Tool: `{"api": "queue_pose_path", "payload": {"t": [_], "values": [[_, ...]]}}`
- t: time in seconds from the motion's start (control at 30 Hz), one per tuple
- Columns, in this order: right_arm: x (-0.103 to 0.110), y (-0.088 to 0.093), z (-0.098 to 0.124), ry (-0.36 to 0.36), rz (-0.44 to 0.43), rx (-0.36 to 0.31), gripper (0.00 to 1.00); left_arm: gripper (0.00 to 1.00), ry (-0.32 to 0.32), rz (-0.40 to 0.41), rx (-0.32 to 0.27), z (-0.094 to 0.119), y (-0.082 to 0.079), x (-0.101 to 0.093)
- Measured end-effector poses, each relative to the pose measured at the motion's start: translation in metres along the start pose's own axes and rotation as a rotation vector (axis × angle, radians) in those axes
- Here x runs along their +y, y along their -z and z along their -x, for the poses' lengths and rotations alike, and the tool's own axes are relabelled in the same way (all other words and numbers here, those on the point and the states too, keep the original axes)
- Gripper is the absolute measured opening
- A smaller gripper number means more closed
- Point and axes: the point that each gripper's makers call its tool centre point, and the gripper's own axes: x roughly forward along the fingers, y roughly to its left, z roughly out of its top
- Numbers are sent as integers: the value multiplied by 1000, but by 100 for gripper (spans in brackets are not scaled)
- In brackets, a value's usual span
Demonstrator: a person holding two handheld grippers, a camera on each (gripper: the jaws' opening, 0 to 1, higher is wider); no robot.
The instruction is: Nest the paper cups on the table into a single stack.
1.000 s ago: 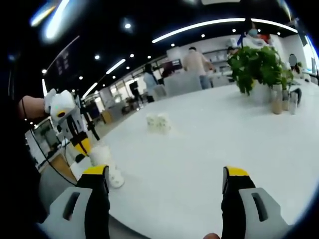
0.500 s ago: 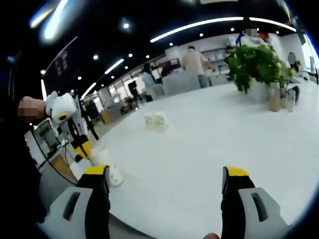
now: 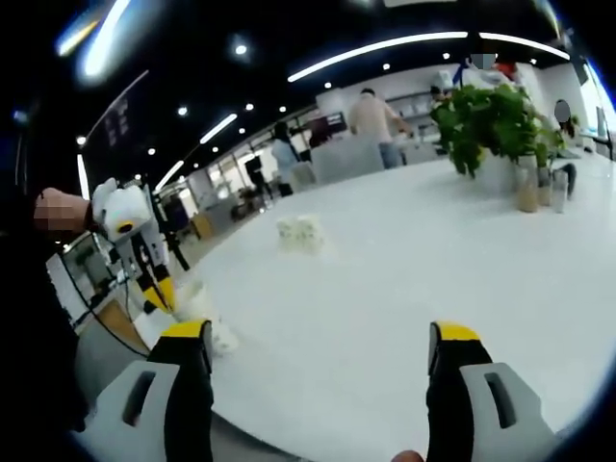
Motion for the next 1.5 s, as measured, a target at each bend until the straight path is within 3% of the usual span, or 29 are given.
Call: {"api": "queue_pose_path", "payload": {"t": [0.27,0.47,0.83,0.9,1.03,1.17,1.23,1.37,1.5], "values": [[-1,3,4,10,-10,-1,91,7,-9,-12,-22,-1,-2,1],[-2,1,6,14,-7,-4,91,10,-7,26,-31,-3,1,1],[2,-3,5,12,5,1,91,28,-37,109,-114,3,-7,6],[4,-5,3,7,7,3,91,32,-61,109,-155,8,-11,10],[6,-8,0,-1,14,1,91,40,-79,192,-238,17,-20,14],[9,-10,-3,-9,22,3,91,39,-104,192,-274,26,-23,16],[10,-9,-4,-12,24,6,91,39,-115,226,-329,32,-28,17],[16,-11,-6,-21,31,8,91,40,-199,256,-367,42,-24,27],[20,-13,-8,-30,39,10,91,46,-268,362,-495,59,-25,36]]}}
